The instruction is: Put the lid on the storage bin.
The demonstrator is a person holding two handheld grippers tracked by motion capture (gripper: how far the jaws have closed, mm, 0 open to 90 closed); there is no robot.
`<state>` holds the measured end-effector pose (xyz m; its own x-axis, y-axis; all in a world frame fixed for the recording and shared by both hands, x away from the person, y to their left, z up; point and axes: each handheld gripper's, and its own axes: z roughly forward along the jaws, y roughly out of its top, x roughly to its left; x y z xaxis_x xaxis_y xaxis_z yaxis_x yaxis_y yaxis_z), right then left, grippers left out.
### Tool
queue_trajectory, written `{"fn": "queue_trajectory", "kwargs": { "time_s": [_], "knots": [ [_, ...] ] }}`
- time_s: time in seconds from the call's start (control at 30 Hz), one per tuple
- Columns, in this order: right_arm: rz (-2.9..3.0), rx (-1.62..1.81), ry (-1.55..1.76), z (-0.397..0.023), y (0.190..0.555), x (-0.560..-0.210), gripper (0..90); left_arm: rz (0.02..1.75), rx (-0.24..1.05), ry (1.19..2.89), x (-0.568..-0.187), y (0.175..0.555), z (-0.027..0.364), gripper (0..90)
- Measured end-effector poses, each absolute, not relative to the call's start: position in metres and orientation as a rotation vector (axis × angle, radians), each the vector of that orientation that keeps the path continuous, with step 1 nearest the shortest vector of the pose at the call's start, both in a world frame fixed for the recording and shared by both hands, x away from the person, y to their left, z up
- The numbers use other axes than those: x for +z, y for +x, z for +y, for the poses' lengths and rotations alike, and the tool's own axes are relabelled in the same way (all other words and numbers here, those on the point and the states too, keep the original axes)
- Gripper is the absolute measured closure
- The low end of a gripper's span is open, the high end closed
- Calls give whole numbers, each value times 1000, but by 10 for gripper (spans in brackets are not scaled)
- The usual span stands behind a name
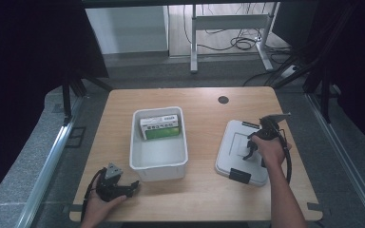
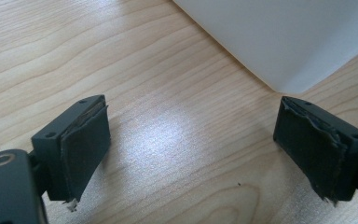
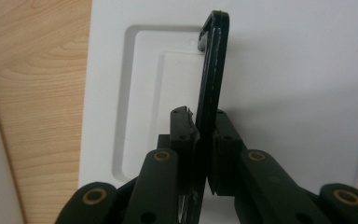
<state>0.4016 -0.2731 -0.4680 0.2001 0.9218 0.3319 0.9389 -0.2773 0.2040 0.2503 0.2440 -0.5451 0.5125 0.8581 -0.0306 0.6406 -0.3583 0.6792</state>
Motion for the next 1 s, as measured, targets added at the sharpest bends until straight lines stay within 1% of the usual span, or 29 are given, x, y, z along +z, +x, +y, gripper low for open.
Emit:
{"fn": "queue_trajectory", "kwargs": {
  "time_s": [0.2, 0.5, 1.0],
  "knots": [
    [-1796, -629, -2427, -273, 401, -468, 845, 1218, 440, 2116, -545, 250, 244, 106],
    [-1731, -652, -2435, -272, 400, -464, 847, 1217, 439, 2116, -545, 250, 244, 106],
    [-1787, -751, -2371, -275, 389, -437, 848, 1217, 439, 2116, -545, 250, 244, 106]
  ]
}}
